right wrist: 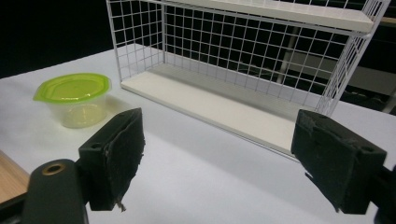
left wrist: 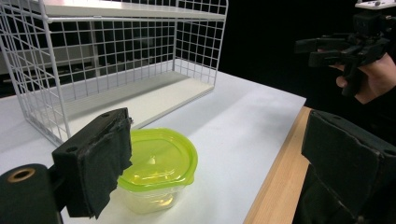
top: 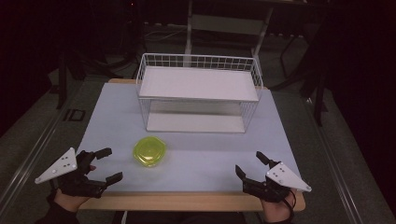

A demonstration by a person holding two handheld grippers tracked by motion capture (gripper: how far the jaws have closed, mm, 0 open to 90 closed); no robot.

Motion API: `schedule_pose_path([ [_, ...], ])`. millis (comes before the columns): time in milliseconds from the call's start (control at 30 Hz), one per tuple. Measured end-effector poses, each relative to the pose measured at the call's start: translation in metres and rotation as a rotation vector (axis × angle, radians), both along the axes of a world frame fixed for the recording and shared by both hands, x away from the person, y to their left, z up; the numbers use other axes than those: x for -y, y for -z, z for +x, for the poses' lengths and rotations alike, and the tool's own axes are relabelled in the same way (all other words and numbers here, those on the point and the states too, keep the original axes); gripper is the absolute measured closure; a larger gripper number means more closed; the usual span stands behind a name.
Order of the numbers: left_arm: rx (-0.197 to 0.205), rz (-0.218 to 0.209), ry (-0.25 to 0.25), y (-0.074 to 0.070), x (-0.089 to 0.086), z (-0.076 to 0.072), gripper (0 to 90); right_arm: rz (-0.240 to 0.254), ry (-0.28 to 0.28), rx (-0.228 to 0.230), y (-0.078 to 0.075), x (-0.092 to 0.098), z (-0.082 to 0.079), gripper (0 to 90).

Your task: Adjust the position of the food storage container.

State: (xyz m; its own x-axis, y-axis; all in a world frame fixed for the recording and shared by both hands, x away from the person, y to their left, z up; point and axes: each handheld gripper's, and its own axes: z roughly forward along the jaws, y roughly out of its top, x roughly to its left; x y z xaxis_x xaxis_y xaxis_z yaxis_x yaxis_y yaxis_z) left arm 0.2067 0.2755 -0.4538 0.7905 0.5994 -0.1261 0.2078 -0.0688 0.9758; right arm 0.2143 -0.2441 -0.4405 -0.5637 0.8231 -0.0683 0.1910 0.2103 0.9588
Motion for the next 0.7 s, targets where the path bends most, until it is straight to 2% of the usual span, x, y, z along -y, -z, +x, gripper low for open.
schedule_pose_path([
  [167,-0.002,-0.001,0.003,0.001,0.000,0.001,9.1,0.008,-0.015,0.025,-0.002,0.001,-0.001,16.2],
  [233,0.007,0.004,0.003,0.000,0.000,0.000,9.3,-0.015,-0.002,0.035,-0.002,0.000,-0.002,16.1],
  [367,0.011,-0.004,0.004,0.000,0.000,0.001,13.9,-0.011,-0.010,0.038,-0.003,0.000,-0.004,15.7],
  [600,-0.006,-0.006,-0.046,-0.001,-0.006,0.016,16.5,-0.034,-0.027,0.075,-0.005,-0.005,-0.012,15.8],
  [667,-0.016,-0.008,-0.063,0.000,-0.008,0.022,22.4,-0.032,-0.030,0.079,-0.006,-0.005,-0.013,15.9],
  [700,-0.019,-0.009,-0.074,0.001,-0.009,0.025,22.5,-0.032,-0.031,0.080,-0.006,-0.006,-0.013,15.9],
])
